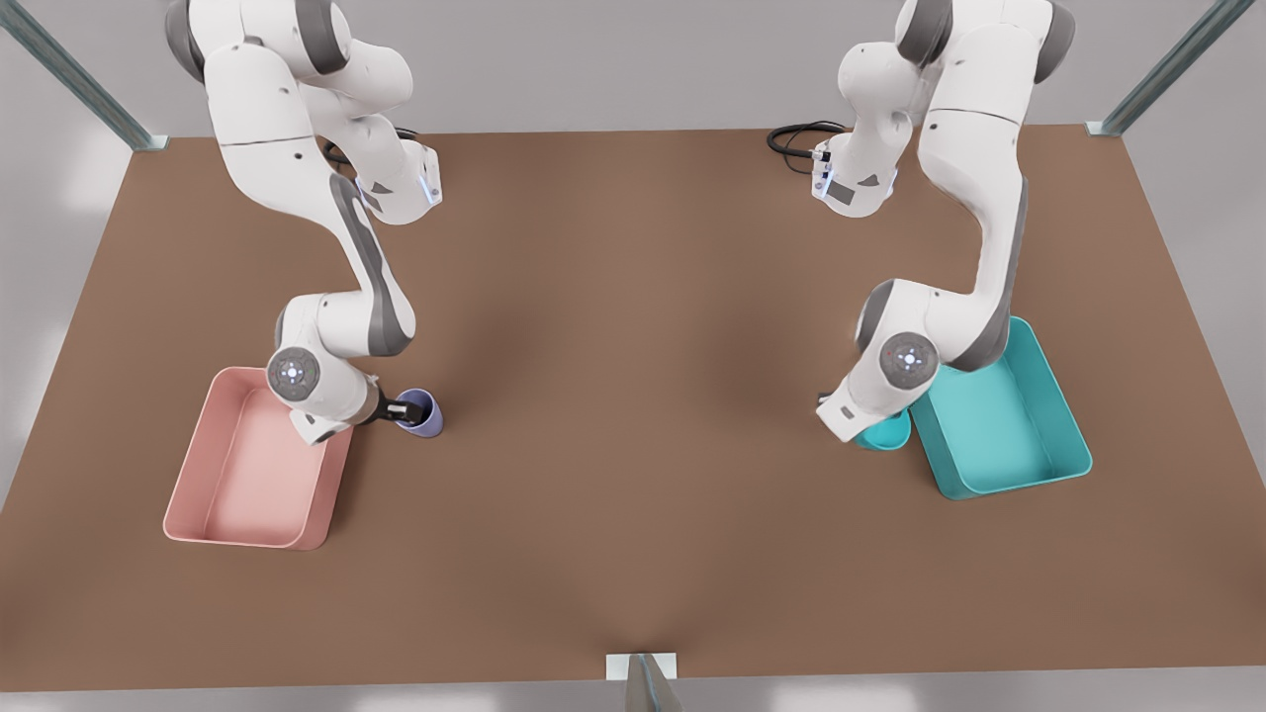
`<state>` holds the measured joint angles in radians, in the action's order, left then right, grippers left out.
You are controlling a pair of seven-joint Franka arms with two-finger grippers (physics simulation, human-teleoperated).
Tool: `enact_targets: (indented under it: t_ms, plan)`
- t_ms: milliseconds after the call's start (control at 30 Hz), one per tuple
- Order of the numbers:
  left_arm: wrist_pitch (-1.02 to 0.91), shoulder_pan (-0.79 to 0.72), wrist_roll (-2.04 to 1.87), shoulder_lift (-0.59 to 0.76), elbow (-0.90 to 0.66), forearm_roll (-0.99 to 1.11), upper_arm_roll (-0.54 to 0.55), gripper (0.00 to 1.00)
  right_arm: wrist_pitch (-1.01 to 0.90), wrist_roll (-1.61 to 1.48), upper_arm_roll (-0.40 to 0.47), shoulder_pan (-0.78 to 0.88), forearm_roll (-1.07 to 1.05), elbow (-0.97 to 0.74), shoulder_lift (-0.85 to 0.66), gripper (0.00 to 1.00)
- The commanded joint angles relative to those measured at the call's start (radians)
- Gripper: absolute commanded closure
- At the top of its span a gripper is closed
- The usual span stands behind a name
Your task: Put the bowls and cups in different boxes
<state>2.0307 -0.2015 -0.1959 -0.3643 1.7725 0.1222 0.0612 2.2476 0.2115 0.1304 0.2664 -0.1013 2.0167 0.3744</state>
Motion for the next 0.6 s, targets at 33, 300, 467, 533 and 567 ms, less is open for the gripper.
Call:
enact_targets:
  t_ms: [33, 300, 467, 533, 567]
  plan:
    - [-0.355, 0.017, -0.174, 0.054, -0.100, -0.004, -0.081, 0.79, 0.029, 0.043, 0.000, 0.008, -0.001, -0.001, 0.017, 0.00]
    - [-0.256, 0.102, -0.172, -0.053, -0.071, -0.013, -0.253, 0.79, 0.029, 0.042, -0.008, 0.011, 0.000, 0.004, 0.043, 0.22]
    - [-0.110, 0.132, -0.171, -0.151, -0.031, -0.016, -0.254, 0.79, 0.018, 0.040, -0.008, 0.010, 0.000, -0.003, 0.047, 0.70]
    - [-0.049, 0.145, -0.171, -0.163, 0.004, -0.015, -0.256, 0.79, 0.015, 0.040, -0.008, 0.010, 0.000, -0.012, 0.057, 0.79]
    - [-0.044, 0.155, -0.171, -0.169, 0.004, -0.015, -0.256, 0.79, 0.004, 0.035, -0.008, 0.008, 0.000, -0.021, 0.057, 0.79]
